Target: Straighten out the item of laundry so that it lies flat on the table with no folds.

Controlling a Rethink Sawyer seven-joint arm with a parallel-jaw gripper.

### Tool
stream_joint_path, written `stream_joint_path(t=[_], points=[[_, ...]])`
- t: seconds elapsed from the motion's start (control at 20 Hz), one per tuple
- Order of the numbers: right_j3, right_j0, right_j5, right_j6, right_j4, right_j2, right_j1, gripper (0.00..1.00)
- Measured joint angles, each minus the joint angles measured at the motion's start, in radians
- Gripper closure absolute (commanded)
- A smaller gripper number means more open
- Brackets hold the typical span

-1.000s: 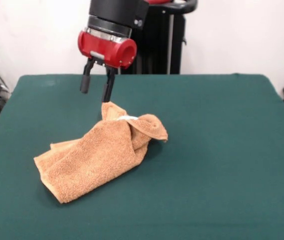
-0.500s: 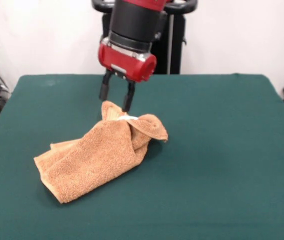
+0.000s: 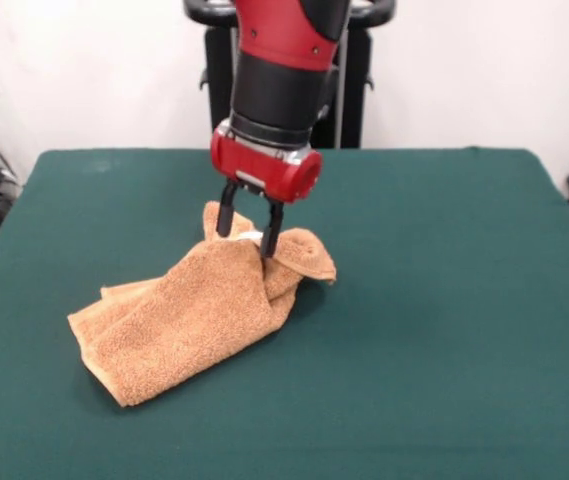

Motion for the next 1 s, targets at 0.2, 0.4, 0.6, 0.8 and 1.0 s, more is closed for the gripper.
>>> stream_joint_path(t=[0.2,0.4,0.6,0.8,1.0], points=[[-0.008,0.004,0.0,0.0,-0.006,0.002,0.024,0.0],[-0.008,-0.037,0.021,0.0,-0.027,0.048,0.025,0.0],[-0.009,-0.121,0.076,0.0,-0.031,0.133,0.024,0.0],[-0.009,-0.22,0.147,0.0,-0.031,0.231,0.026,0.0],[-0.01,-0.302,0.224,0.0,-0.031,0.314,0.037,0.0]])
